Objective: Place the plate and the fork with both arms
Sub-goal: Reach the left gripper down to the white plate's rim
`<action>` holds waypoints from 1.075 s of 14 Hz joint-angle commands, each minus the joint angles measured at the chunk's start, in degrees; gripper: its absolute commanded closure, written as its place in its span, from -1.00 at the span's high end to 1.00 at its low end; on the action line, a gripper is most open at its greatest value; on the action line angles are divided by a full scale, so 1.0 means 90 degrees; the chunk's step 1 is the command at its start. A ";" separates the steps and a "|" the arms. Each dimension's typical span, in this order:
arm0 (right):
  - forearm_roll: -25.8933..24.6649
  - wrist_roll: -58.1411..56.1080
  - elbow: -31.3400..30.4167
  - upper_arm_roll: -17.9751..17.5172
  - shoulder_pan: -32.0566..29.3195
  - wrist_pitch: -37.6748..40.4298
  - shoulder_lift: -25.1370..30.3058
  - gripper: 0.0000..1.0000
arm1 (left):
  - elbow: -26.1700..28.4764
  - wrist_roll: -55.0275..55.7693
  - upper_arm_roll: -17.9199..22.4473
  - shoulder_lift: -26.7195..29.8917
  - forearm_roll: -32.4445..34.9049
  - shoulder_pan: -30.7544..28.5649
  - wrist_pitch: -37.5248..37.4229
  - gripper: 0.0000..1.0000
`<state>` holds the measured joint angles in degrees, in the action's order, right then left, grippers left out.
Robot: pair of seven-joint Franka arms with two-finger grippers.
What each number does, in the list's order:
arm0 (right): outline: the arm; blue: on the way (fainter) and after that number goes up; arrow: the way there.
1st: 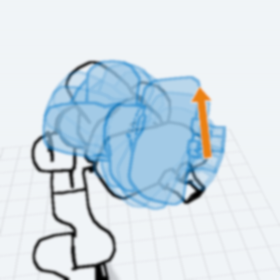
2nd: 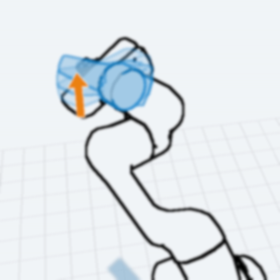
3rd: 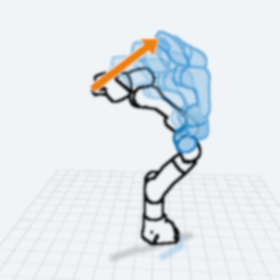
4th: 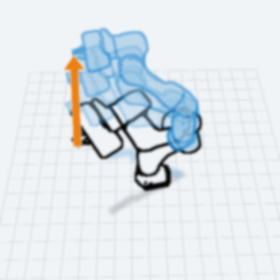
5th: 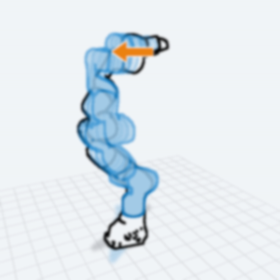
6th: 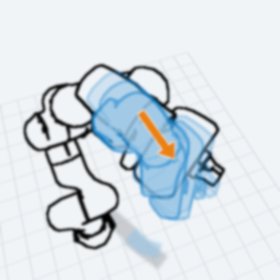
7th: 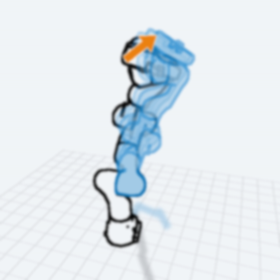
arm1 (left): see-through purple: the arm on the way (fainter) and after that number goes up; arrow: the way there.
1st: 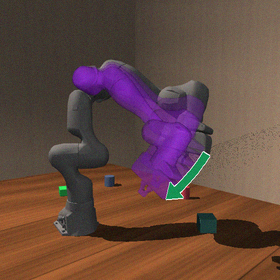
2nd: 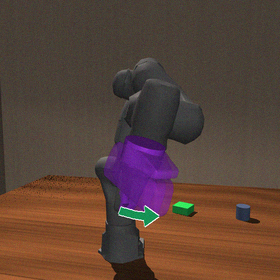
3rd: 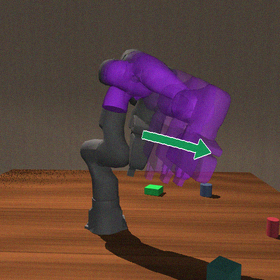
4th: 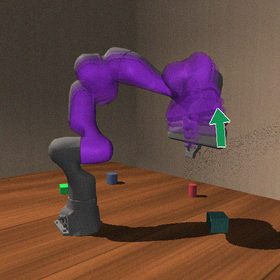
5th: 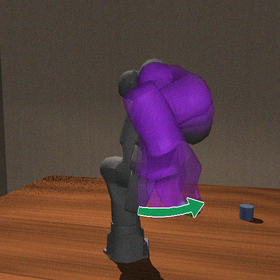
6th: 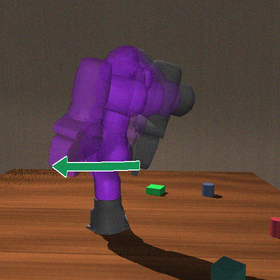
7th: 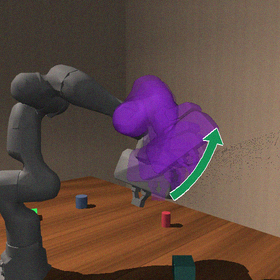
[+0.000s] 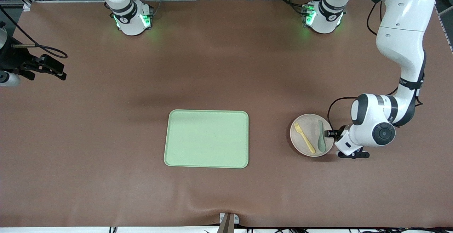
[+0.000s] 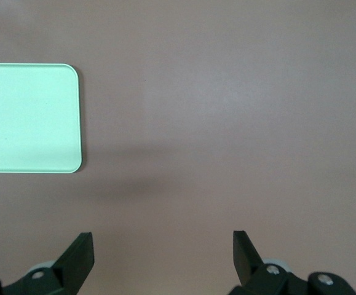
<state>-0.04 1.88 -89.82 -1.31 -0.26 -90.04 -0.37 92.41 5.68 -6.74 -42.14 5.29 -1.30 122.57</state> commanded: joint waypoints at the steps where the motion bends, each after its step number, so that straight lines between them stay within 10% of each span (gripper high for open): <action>1: -0.0074 -0.0062 -0.0108 0.0000 -0.0020 -0.0054 0.0090 1.00 | 0.0035 -0.0006 -0.0023 0.0034 0.0203 -0.0011 0.0082 -1.00; 15: -0.0074 -0.0062 -0.0108 0.0000 -0.0020 -0.0044 0.0090 1.00 | 0.0025 -0.0240 -0.0705 0.0239 -0.0099 -0.0742 0.0082 -1.00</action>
<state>-0.04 1.88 -89.82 -1.27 -0.26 -90.04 -0.37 91.63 4.46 -9.70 -41.25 5.31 -4.46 122.76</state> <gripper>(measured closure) 0.000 0.899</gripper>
